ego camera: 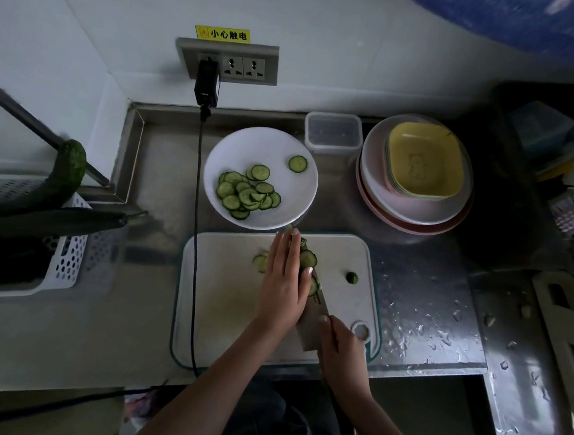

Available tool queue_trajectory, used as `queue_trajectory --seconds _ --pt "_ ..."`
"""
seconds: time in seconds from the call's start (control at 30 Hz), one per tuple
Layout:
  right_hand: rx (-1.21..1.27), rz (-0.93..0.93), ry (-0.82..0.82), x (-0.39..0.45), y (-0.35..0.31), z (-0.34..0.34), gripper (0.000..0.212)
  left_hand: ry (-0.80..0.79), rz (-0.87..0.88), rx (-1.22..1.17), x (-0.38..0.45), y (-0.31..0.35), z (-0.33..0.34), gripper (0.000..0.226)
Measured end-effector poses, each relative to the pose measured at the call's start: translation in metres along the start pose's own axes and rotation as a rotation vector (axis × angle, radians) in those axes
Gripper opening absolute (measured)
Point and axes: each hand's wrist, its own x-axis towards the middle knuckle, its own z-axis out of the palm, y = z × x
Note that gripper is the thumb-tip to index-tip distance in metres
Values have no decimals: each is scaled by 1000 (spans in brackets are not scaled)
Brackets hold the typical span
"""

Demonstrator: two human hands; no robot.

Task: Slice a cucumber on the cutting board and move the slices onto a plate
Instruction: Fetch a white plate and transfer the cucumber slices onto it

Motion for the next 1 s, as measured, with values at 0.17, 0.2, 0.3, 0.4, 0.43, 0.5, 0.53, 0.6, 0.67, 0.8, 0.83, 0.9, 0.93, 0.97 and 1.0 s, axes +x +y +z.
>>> queue_trajectory --seconds 0.17,0.2,0.3,0.4,0.43,0.5,0.53,0.6,0.67,0.8,0.83,0.9,0.93,0.97,1.0 --pt "158 17 5 23 -40 0 34 18 78 42 46 -5 -20 56" --pt "174 13 3 32 -50 0 34 22 82 46 59 -9 -25 56" --pt "182 -14 -11 60 -77 5 36 16 77 85 95 -24 -38 57" --pt "216 7 5 82 -98 11 38 -67 40 91 121 -35 -45 67" --pt "227 19 10 87 -103 13 38 -96 27 81 127 -37 -46 73" --pt "249 47 10 94 -111 19 40 -120 1 76 136 -41 -46 79" --pt "261 63 8 97 -113 22 40 -115 -8 79 139 -43 -46 79" --pt "266 85 9 101 -115 27 39 -81 -22 69 140 -46 -45 71" --pt "252 93 8 102 -116 30 39 -31 -28 52 138 -48 -44 62" --pt "217 109 10 105 -115 31 39 -10 -42 104 138 -55 -38 55" --pt "207 114 15 106 -114 30 38 -15 -48 137 139 -57 -36 55" --pt "189 129 35 108 -112 29 37 -36 -82 211 143 -63 -34 57" --pt "181 134 47 108 -112 29 37 -45 -105 251 146 -67 -33 59" --pt "170 136 58 109 -111 28 38 -50 -124 289 148 -71 -33 59" --pt "157 135 66 109 -111 27 38 -56 -133 325 149 -74 -34 59"
